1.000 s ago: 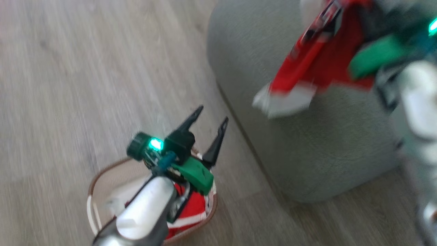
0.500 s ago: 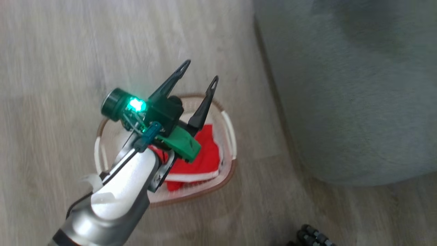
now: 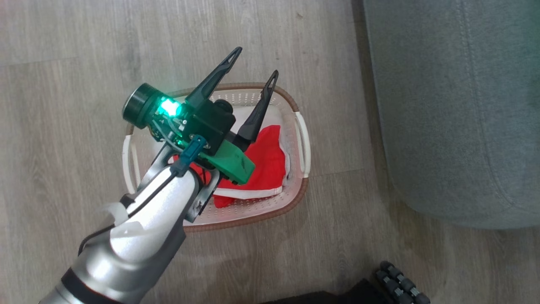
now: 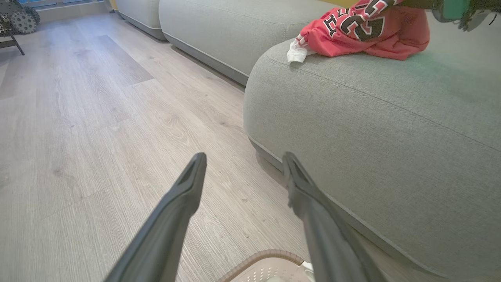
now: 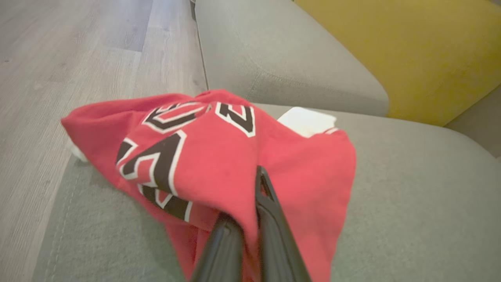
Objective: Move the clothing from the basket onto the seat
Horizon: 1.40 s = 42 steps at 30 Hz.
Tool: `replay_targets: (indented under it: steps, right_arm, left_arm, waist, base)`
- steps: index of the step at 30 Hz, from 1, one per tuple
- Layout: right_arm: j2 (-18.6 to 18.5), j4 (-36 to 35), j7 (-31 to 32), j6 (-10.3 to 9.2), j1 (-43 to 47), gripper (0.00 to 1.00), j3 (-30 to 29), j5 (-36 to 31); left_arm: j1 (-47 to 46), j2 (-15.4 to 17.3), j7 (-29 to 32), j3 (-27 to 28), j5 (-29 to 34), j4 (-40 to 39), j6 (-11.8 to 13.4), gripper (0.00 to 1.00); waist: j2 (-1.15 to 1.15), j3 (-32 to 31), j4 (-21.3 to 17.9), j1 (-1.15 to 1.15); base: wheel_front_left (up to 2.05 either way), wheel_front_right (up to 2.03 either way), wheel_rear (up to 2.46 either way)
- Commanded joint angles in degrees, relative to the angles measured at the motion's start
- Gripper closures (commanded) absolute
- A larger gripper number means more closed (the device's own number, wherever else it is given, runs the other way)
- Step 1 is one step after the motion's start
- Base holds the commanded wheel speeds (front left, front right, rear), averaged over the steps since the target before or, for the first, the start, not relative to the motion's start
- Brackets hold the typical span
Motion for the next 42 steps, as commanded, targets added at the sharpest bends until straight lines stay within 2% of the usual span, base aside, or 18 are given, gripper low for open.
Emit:
replay_targets:
  steps: [1, 2, 3, 4, 12, 21, 32, 42]
  right_arm:
    - [0.0, -2.0, -0.7, -0.02, -0.3, 1.0, -0.4, -0.7]
    - [0.7, -2.0, -0.8, -0.02, 0.2, 0.77, -0.6, -0.8]
    - [1.5, -1.9, -0.8, -0.02, 0.6, 0.29, -0.8, -0.6]
    - [2.0, -2.3, -0.8, -0.02, 1.0, 0.0, -0.9, -0.4]
    - [4.3, -7.7, -0.8, -0.02, 6.8, 0.0, 2.4, 2.1]
    - [5.0, -18.2, -0.8, -0.02, 17.3, 0.0, 7.5, 8.5]
    - [9.9, -26.9, -0.8, -0.02, 26.5, 0.0, 13.3, 12.8]
    - [14.1, -32.2, -0.8, -0.02, 36.4, 0.0, 16.6, 14.2]
  left_arm:
    - [-0.8, 1.3, 0.1, 1.4, 0.2, -1.9, 0.3, 0.0]
    - [-0.7, 1.4, 0.1, 1.5, 0.1, -1.9, 0.4, 0.0]
    - [-0.6, 1.6, 0.1, 1.5, 0.1, -1.8, 0.5, 0.0]
    - [-0.5, 1.7, 0.1, 1.4, 0.0, -1.7, 0.5, 0.0]
    - [0.7, 1.8, -0.7, 1.6, -1.1, -0.4, 1.0, 0.0]
    - [2.4, 0.7, -3.9, 3.1, -4.0, 2.9, 1.8, 0.0]
    - [8.8, -1.3, -7.4, 7.4, -9.2, 7.8, 3.8, 0.0]
    - [17.9, -1.4, -7.8, 12.3, -10.9, 7.2, 5.7, 0.0]
  waist:
    - [0.0, 0.0, -0.6, -0.01]
    - [0.0, 0.0, -0.9, -0.01]
    - [0.0, -0.1, -1.3, -0.01]
    - [0.0, -0.2, -1.6, -0.01]
    - [0.0, -2.3, -3.0, -0.01]
    - [0.0, -8.9, -3.1, -0.01]
    - [0.0, -21.1, 0.6, -0.01]
    - [0.0, -29.7, 5.2, -0.01]
  base:
    - [0.0, 0.0, 0.0]
    - [0.0, 0.0, 0.0]
    - [0.0, 0.0, 0.0]
    - [0.0, 0.0, 0.0]
    - [0.0, 0.0, 0.0]
    - [0.0, 0.0, 0.0]
    - [0.0, 0.0, 0.0]
    - [0.0, 0.0, 0.0]
